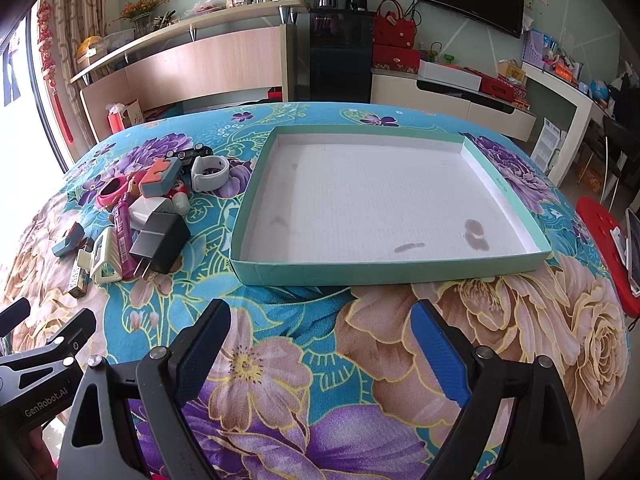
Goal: Organize rigid objects
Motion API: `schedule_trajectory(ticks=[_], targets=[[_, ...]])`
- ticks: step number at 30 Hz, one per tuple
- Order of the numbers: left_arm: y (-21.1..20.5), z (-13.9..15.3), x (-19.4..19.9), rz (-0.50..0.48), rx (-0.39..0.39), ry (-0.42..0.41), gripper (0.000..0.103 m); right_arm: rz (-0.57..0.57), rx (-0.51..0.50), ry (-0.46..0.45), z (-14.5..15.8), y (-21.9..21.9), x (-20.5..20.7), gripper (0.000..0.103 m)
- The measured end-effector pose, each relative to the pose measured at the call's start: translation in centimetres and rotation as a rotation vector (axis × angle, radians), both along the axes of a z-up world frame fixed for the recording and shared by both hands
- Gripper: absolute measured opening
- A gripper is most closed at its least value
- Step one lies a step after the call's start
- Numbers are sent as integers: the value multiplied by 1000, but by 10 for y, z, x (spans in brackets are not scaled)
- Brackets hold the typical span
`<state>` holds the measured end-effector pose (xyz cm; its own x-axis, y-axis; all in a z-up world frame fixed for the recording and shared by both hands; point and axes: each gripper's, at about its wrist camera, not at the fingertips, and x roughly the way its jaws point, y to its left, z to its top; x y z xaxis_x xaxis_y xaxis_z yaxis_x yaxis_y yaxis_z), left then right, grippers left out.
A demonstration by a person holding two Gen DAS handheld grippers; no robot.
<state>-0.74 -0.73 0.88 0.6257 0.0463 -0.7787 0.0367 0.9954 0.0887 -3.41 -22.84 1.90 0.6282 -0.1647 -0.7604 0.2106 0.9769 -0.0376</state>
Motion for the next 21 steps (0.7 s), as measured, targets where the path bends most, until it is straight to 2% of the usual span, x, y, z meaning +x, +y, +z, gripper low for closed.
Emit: schedule_trajectory(ticks=[21], targets=[[1, -1, 0, 5, 8, -2, 103, 0, -2, 1, 0, 1, 0, 92]])
